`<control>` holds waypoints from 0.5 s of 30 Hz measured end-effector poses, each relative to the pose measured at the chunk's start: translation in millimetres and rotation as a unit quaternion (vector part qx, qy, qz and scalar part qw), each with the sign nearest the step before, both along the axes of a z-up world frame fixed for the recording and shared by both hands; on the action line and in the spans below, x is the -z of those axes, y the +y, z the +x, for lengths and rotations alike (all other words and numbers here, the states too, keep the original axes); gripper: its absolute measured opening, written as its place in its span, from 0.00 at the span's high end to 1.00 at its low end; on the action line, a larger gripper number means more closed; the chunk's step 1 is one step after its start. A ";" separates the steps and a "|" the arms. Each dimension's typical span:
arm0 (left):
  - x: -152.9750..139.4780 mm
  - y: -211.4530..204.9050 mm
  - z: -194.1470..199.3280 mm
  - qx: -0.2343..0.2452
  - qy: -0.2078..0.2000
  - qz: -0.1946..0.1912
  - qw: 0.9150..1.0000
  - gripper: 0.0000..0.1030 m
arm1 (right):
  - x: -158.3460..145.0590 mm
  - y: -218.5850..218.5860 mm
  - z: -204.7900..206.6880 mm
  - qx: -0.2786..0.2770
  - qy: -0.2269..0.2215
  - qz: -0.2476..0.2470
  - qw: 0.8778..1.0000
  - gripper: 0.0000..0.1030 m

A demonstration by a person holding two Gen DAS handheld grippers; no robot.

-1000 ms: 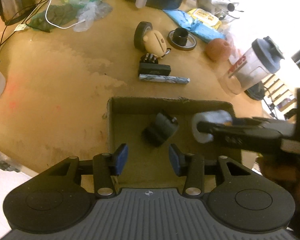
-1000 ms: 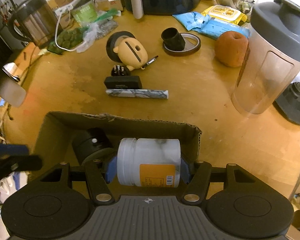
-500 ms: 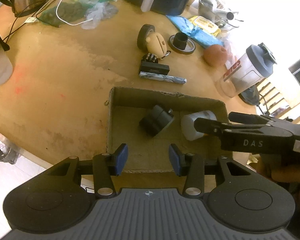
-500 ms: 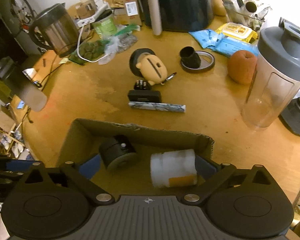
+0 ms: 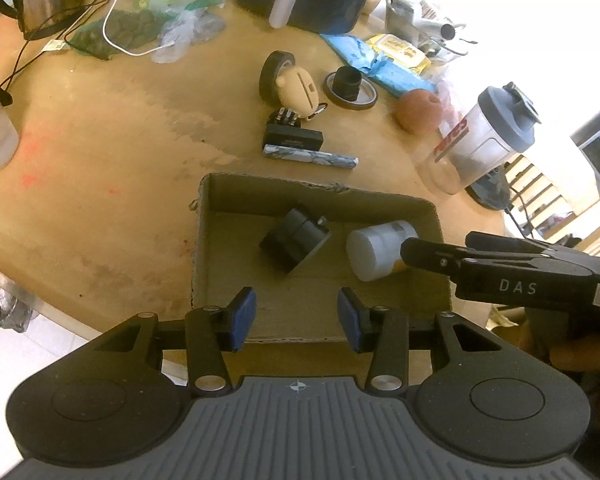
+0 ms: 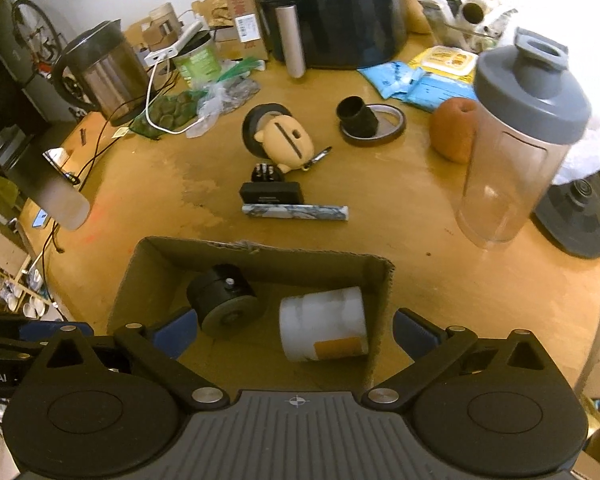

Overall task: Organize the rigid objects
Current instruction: 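Lower the white jar into the box and open the right gripper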

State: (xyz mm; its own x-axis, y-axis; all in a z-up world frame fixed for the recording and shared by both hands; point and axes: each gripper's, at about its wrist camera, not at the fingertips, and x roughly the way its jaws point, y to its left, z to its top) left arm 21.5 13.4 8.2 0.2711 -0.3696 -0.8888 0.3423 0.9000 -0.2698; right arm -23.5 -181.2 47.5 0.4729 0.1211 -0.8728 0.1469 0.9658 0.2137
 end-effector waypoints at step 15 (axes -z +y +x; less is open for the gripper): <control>-3.8 -5.2 2.8 -0.001 -0.017 0.030 0.999 0.56 | 1.2 -6.1 -4.6 0.013 0.012 -0.015 1.000 0.00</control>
